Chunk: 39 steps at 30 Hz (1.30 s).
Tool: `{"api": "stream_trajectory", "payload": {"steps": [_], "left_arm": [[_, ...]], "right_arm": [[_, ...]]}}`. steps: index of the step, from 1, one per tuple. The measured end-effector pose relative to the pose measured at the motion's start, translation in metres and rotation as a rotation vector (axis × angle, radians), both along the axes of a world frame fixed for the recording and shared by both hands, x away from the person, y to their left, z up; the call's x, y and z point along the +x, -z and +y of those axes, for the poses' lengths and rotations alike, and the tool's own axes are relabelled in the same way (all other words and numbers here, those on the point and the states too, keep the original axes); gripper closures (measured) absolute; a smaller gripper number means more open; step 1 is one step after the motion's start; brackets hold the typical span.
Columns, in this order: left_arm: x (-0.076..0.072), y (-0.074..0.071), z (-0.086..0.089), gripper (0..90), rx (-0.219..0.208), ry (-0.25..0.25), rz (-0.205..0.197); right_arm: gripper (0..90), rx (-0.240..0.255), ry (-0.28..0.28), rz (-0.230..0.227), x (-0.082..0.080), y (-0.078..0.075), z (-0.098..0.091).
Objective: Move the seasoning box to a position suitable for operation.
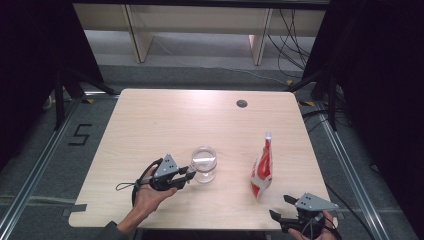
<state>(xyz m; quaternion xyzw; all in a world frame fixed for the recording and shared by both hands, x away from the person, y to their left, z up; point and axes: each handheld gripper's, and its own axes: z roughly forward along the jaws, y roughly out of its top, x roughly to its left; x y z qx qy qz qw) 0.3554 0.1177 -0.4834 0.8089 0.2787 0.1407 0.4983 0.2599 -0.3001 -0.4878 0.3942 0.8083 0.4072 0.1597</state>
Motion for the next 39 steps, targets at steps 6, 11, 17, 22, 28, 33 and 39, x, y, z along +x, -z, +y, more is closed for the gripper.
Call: {"api": "stream_trajectory", "payload": {"steps": [6,11,17,22,28,33,39], "left_arm": [[-0.006,0.000,0.002,72.6,0.007,0.066,-0.010],[-0.011,0.001,0.001,72.6,-0.005,0.103,-0.006],[-0.015,0.001,-0.002,72.6,-0.005,0.148,-0.008],[-0.020,0.001,-0.005,72.5,-0.010,0.187,-0.007],[-0.022,0.001,-0.007,72.5,-0.005,0.225,-0.014],[-0.023,0.001,-0.007,72.4,-0.011,0.243,-0.006],[-0.020,0.001,-0.004,72.1,-0.008,0.276,-0.011]], "right_arm": [[27.1,-0.005,-0.013,-0.001,0.000,-0.001,0.000],[27.7,-0.010,-0.018,-0.014,0.001,0.000,0.000],[27.7,-0.016,-0.026,-0.017,0.001,-0.001,0.001],[28.3,-0.003,-0.023,-0.010,-0.001,-0.001,0.003],[28.3,-0.007,-0.042,-0.013,0.000,0.000,0.003],[28.4,0.000,-0.031,0.009,-0.002,-0.001,0.005],[29.5,-0.004,-0.060,0.000,-0.002,-0.001,0.006]]}}
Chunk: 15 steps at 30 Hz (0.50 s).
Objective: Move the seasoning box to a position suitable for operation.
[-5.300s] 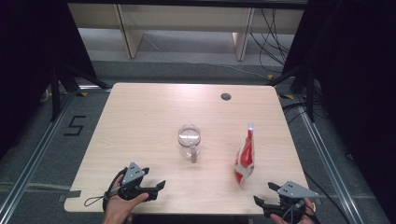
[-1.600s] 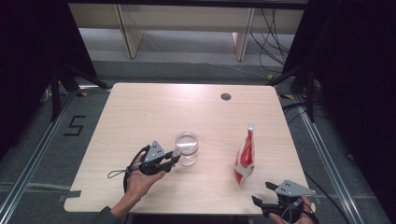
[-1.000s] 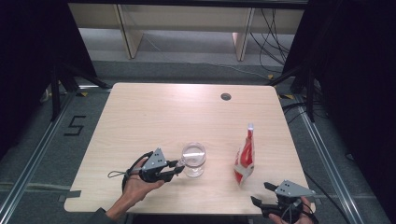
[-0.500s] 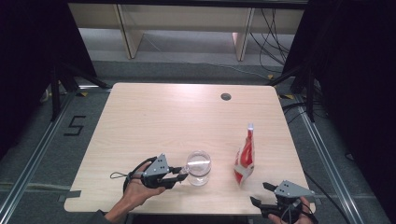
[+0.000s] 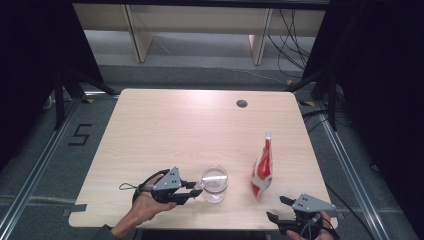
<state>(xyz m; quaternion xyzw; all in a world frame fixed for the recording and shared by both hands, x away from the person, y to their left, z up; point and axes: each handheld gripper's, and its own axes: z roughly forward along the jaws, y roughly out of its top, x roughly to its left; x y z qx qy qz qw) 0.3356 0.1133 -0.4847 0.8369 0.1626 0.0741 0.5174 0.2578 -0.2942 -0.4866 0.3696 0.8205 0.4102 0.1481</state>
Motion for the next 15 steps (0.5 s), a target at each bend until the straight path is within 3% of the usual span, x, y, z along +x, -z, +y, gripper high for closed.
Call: {"api": "stream_trajectory", "payload": {"steps": [2,3,7,8,15], "left_arm": [[0.0016,0.0000,0.0012,72.2,-0.004,0.020,0.008],[0.0028,-0.0007,0.0026,72.2,0.014,0.024,-0.004],[0.0038,-0.0013,0.0032,72.1,0.026,0.031,-0.014],[0.0028,-0.0008,0.0018,71.9,0.008,0.028,-0.004],[0.0030,-0.0025,0.0026,69.0,0.034,0.013,-0.024]], "right_arm": [[29.9,-0.001,-0.014,-0.020,0.0009,0.0000,0.0002],[29.9,-0.005,-0.024,-0.025,0.0020,0.0006,0.0004],[30.0,-0.002,-0.018,-0.015,0.0004,0.0001,0.0021],[30.0,0.005,-0.023,-0.010,0.0010,0.0005,0.0023],[30.6,-0.001,-0.024,0.001,-0.0005,0.0001,0.0035]]}}
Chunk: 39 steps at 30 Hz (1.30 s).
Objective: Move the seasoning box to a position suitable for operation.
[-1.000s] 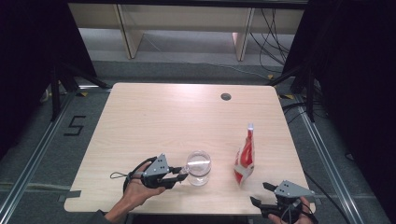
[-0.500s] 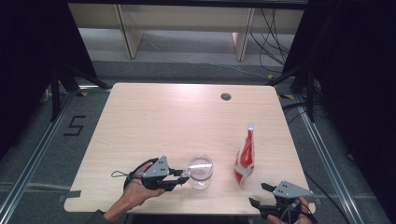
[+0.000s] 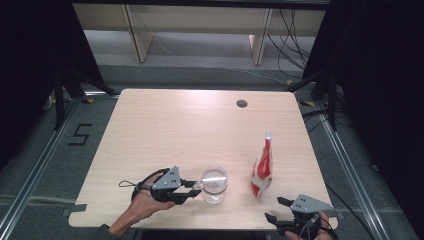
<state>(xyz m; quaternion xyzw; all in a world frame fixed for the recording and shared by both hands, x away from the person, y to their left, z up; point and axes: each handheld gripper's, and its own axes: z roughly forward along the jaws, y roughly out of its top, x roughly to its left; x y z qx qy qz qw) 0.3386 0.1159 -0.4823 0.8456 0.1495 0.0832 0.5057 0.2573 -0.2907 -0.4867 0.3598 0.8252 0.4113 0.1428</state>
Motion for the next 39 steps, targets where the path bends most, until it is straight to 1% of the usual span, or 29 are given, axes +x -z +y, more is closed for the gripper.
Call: {"api": "stream_trajectory", "payload": {"steps": [1,3,4,6,7,8,9,11,13,14,15,17,22,23,24,25,26,27,29,30,31,32,33,34,35,36,37,38,39], "left_arm": [[0.000,-0.001,0.001,68.3,0.009,-0.004,-0.009],[0.000,0.000,0.002,67.3,0.011,-0.013,-0.010],[-0.001,0.000,0.002,67.3,0.012,-0.015,-0.015],[-0.002,0.000,0.001,68.0,-0.001,-0.012,-0.013],[-0.002,0.000,0.001,68.5,0.007,-0.013,-0.015],[-0.002,-0.001,0.001,68.4,0.011,-0.009,-0.016],[-0.002,-0.001,0.001,68.4,0.011,-0.009,-0.016],[-0.002,-0.001,0.002,68.5,0.012,-0.009,-0.021],[-0.002,0.000,0.002,68.7,0.012,-0.012,-0.019],[-0.002,0.000,0.003,68.5,0.012,-0.014,-0.017],[-0.002,0.000,0.003,68.4,0.013,-0.014,-0.019],[-0.002,0.000,0.003,68.0,0.017,-0.016,-0.022],[-0.004,0.000,0.002,64.0,0.022,-0.019,-0.019],[-0.005,-0.001,0.001,62.5,0.019,-0.026,-0.013],[-0.005,-0.002,0.002,60.3,0.031,-0.022,-0.016],[-0.007,-0.002,0.002,59.3,0.010,-0.031,-0.005],[-0.007,-0.003,0.004,57.6,0.023,-0.030,-0.017],[-0.009,-0.004,0.004,56.4,-0.002,-0.045,-0.006],[-0.009,-0.007,0.008,53.3,-0.015,-0.047,0.006],[-0.010,-0.009,0.010,52.2,-0.023,-0.053,0.010],[-0.011,-0.011,0.012,51.1,-0.031,-0.063,0.016],[-0.013,-0.013,0.013,50.7,-0.044,-0.072,0.027],[-0.014,-0.015,0.014,50.7,-0.046,-0.081,0.025],[-0.015,-0.016,0.015,51.4,-0.066,-0.092,0.036],[-0.016,-0.018,0.017,52.2,-0.081,-0.099,0.038],[-0.018,-0.020,0.018,54.0,-0.090,-0.101,0.036],[-0.019,-0.022,0.019,55.5,-0.110,-0.103,0.034],[-0.020,-0.025,0.020,57.3,-0.114,-0.107,0.024],[-0.021,-0.027,0.021,59.5,-0.132,-0.120,0.030]], "right_arm": [[31.1,0.002,-0.003,0.001,0.000,0.000,0.000],[31.2,0.003,-0.011,-0.002,0.000,0.000,0.001],[31.2,0.010,-0.008,0.007,-0.001,0.000,0.001],[31.8,-0.001,-0.015,-0.006,-0.001,0.000,0.001],[32.1,-0.001,-0.018,-0.010,-0.001,0.000,0.002],[32.1,0.004,-0.016,-0.001,-0.001,0.000,0.003],[32.1,-0.003,-0.033,-0.016,0.000,0.000,0.003],[33.1,-0.002,-0.035,-0.001,-0.001,0.000,0.004],[33.3,-0.006,-0.054,-0.011,0.000,0.001,0.004],[33.5,0.006,-0.036,0.010,-0.002,0.000,0.006],[33.6,0.000,-0.046,-0.003,-0.001,0.001,0.006],[33.7,0.006,-0.046,0.003,-0.002,0.000,0.006],[34.1,0.002,-0.051,0.012,-0.003,0.000,0.007],[34.1,0.004,-0.052,0.004,-0.002,0.001,0.007],[34.2,0.002,-0.058,0.007,-0.002,0.000,0.007],[34.3,0.009,-0.054,0.008,-0.003,0.000,0.008],[34.8,0.009,-0.053,0.010,-0.003,0.000,0.008],[35.5,0.009,-0.053,0.011,-0.004,0.000,0.008],[35.6,0.010,-0.066,0.004,-0.003,0.000,0.008],[35.6,0.012,-0.065,0.010,-0.003,0.000,0.009],[35.6,0.008,-0.075,-0.005,-0.003,0.000,0.010],[35.8,0.012,-0.084,0.005,-0.003,0.000,0.010],[36.0,0.005,-0.080,-0.007,-0.003,0.000,0.011],[36.5,0.003,-0.092,-0.008,-0.003,-0.001,0.012],[36.9,0.012,-0.073,0.011,-0.006,-0.002,0.013],[37.0,0.017,-0.076,0.004,-0.007,-0.003,0.014],[37.2,0.024,-0.101,-0.012,-0.006,-0.003,0.014],[37.5,0.016,-0.102,-0.020,-0.006,-0.004,0.015],[38.2,0.017,-0.100,-0.024,-0.007,-0.004,0.017]]}}
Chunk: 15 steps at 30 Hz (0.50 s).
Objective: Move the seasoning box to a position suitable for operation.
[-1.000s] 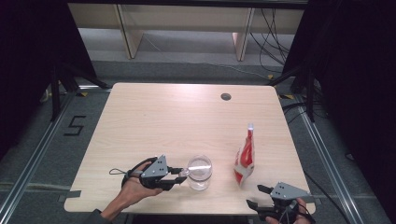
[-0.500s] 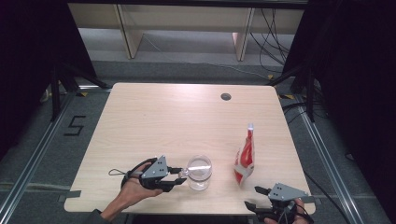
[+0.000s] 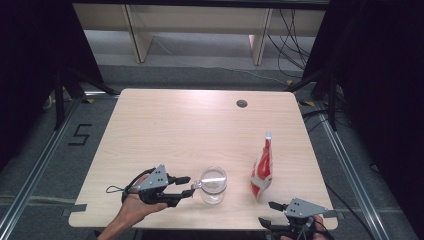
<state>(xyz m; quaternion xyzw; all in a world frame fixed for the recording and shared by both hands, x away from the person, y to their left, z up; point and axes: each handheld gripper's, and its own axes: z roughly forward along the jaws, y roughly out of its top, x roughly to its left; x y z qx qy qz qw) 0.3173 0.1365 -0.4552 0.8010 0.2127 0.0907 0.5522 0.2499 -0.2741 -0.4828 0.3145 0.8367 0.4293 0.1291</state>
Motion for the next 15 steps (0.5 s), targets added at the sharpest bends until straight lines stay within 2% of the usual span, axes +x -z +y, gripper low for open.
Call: {"api": "stream_trajectory", "payload": {"steps": [2,3,4,5,6,7,8,9,10,11,12,13,14,15], "left_arm": [[-0.001,-0.005,0.002,63.1,-0.018,-0.002,-0.014],[-0.002,-0.007,0.002,65.6,-0.032,-0.006,-0.010],[-0.004,-0.009,0.001,67.6,-0.042,-0.012,-0.006],[-0.003,-0.010,0.001,69.7,-0.042,-0.006,-0.026],[-0.004,-0.012,0.000,71.6,-0.036,-0.017,-0.020],[-0.003,-0.012,-0.002,72.8,-0.033,-0.005,-0.029],[-0.006,-0.012,-0.004,73.4,-0.025,-0.032,-0.005],[-0.006,-0.012,-0.005,74.3,-0.019,-0.028,-0.007],[-0.005,-0.012,-0.006,75.2,0.001,-0.019,-0.025],[-0.005,-0.011,-0.009,76.1,-0.011,-0.037,-0.010],[-0.005,-0.010,-0.010,76.9,-0.005,-0.047,0.001],[-0.005,-0.010,-0.011,77.7,-0.005,-0.055,0.002],[-0.002,-0.010,-0.012,78.5,0.004,-0.047,-0.013],[-0.001,-0.010,-0.013,79.2,0.002,-0.051,-0.015]], "right_arm": [[39.7,0.008,-0.012,0.012,-0.002,-0.001,0.003],[40.5,0.009,-0.022,-0.014,-0.002,-0.001,0.004],[41.3,0.019,-0.013,-0.003,-0.005,-0.002,0.006],[41.8,0.025,-0.032,-0.021,-0.003,-0.002,0.007],[42.1,0.022,-0.035,-0.010,-0.004,-0.003,0.008],[42.3,0.033,-0.041,-0.009,-0.004,-0.003,0.010],[42.3,0.029,-0.038,-0.031,-0.004,-0.003,0.011],[42.4,0.034,-0.050,-0.026,-0.004,-0.003,0.013],[42.7,0.036,-0.037,-0.026,-0.005,-0.004,0.015],[43.1,0.039,-0.042,-0.016,-0.006,-0.004,0.016],[43.5,0.053,-0.021,-0.005,-0.008,-0.005,0.019],[43.6,0.047,-0.040,-0.054,-0.005,-0.005,0.019],[43.7,0.052,-0.051,-0.060,-0.005,-0.006,0.020],[43.5,0.057,-0.037,-0.059,-0.006,-0.007,0.022]]}}
